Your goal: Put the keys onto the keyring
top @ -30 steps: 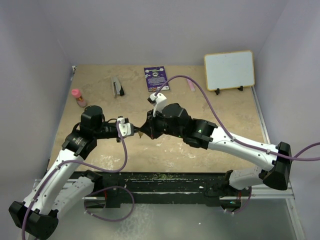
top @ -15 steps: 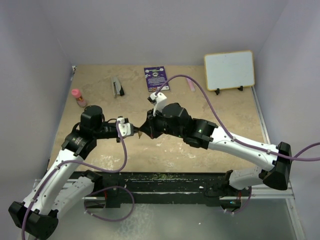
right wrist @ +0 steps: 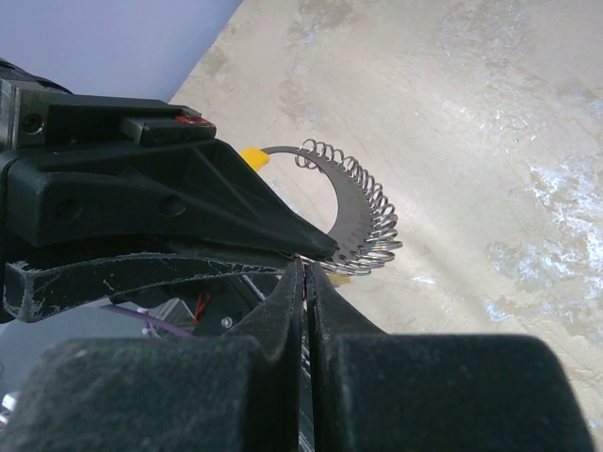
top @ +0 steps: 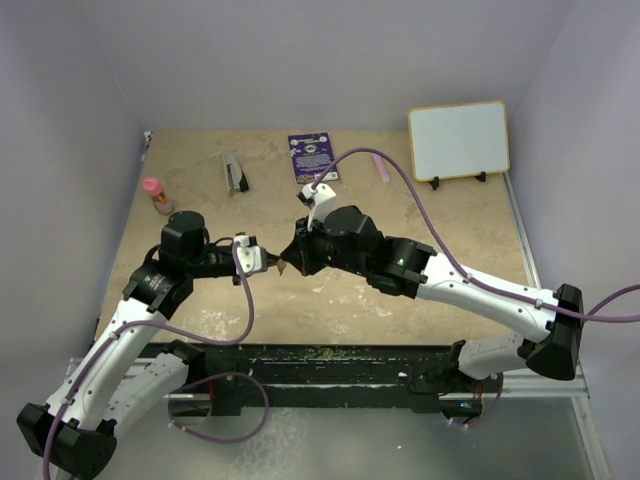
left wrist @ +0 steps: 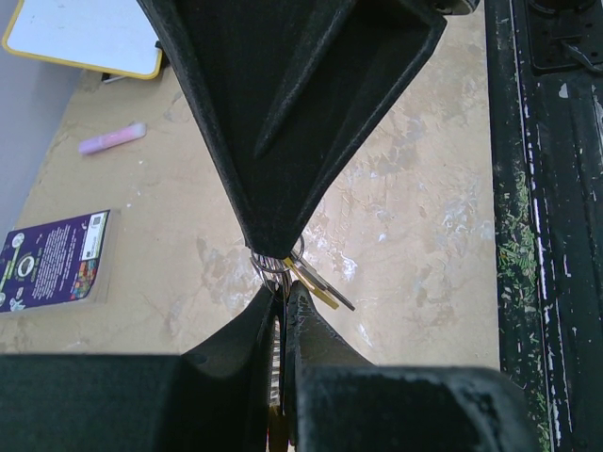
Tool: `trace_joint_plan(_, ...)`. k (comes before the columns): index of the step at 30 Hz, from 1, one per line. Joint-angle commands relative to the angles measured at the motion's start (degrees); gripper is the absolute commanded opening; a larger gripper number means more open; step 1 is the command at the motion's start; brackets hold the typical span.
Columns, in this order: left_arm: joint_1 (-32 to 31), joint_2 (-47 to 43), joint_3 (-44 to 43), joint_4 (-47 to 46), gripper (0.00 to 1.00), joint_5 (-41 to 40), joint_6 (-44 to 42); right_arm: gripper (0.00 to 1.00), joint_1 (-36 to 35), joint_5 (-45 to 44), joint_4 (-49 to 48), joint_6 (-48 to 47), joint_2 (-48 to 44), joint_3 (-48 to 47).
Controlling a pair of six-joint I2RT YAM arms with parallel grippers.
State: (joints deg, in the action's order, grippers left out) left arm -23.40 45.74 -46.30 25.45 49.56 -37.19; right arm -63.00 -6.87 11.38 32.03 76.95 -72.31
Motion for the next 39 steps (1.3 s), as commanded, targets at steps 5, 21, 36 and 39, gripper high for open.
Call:
trace_joint_plan(5, -0.4, -0.8, -3.3, -1.0, 0.04, 2.4, -0.8, 0.00, -0.1, -3.1, -0.3, 0.8, -1.0, -2.6)
trace_joint_plan(21, -0.6, -0.6, -4.2, -0.6, 0.04, 2.3, -1.0, 0.00, 0.1, -6.1, 2.5, 1.7, -1.2, -2.9)
trace_joint_plan(36, -0.7, -0.6, -3.8, -4.2, 0.04, 4.3, 0.1, 0.06, 0.2, 0.1, -1.4, 1.0, -3.4, 0.7)
trace_joint_plan(39, -0.6, -0.7, -3.4, -5.9, 0.04, 5.1, 0.9, 0.27, 0.2, -0.4, -2.0, 0.6, -5.8, 2.2)
